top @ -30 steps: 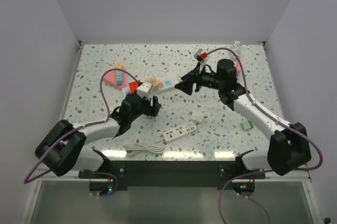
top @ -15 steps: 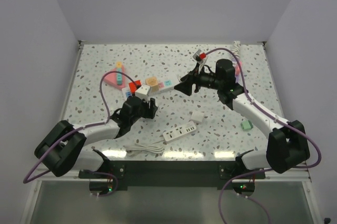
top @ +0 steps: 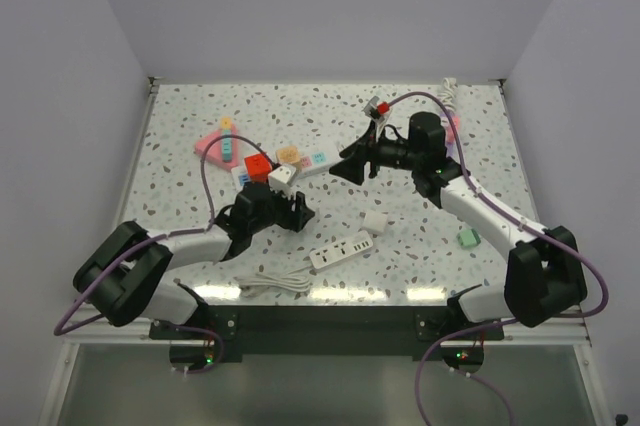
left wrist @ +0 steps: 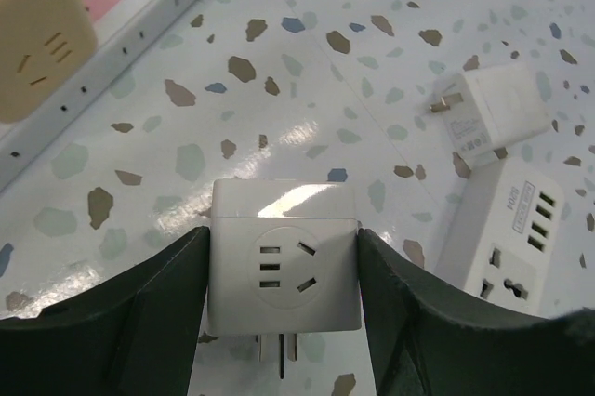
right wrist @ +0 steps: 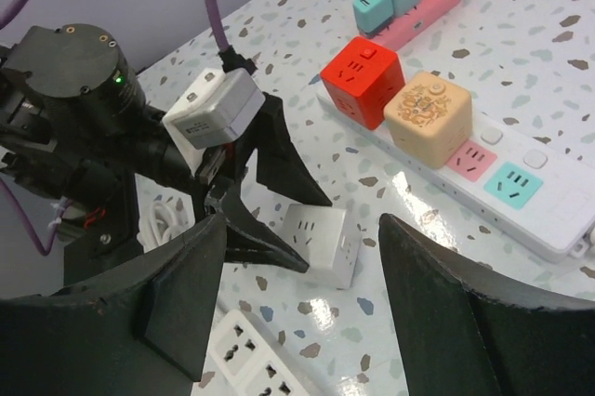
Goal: Insert the plug
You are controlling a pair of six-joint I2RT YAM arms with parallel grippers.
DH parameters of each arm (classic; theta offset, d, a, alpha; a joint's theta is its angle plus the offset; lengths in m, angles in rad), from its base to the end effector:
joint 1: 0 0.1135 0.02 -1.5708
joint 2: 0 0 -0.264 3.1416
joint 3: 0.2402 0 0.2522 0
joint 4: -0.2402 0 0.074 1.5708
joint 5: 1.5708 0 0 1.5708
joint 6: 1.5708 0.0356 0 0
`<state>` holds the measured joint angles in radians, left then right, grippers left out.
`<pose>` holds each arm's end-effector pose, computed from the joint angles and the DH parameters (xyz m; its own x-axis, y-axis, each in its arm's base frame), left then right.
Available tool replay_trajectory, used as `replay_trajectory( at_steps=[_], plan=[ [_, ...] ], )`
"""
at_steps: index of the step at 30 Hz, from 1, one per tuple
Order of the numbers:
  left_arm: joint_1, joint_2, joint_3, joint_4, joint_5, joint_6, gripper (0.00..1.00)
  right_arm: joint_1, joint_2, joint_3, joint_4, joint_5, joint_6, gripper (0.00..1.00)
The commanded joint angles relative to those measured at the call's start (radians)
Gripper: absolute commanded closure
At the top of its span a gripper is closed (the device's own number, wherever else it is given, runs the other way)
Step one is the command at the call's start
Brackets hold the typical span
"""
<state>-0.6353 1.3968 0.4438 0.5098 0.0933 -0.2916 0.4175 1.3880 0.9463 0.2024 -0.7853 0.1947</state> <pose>0.2105 -0.1593 0.1617 -0.5199 0.0277 -0.8538 0.5316 0.7929 -0.2980 0.2782 0.1509 0.2991 -0.3895 -0.0231 -0.9207 -0.8554 0.3796 0.3524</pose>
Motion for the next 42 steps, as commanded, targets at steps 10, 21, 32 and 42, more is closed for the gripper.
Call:
replay_trajectory(
  at_steps=[10, 21, 32, 42],
  plan=[
    [0.215, -0.094, 0.121, 0.246, 0.670, 0.022, 1.00, -0.016, -0.125, -0.052, 0.068, -0.254, -0.138, 0.30],
    [0.238, -0.134, 0.125, 0.596, 0.960, -0.201, 1.00, 0.001, -0.122, -0.054, 0.058, -0.361, -0.188, 0.29],
    [0.237, -0.156, 0.115, 0.690, 0.988, -0.282, 1.00, 0.073, -0.095, -0.023, -0.047, -0.350, -0.278, 0.29],
    [0.235, -0.165, 0.113, 0.704, 0.973, -0.284, 1.00, 0.109, -0.073, -0.011, -0.047, -0.364, -0.284, 0.29]
  ],
)
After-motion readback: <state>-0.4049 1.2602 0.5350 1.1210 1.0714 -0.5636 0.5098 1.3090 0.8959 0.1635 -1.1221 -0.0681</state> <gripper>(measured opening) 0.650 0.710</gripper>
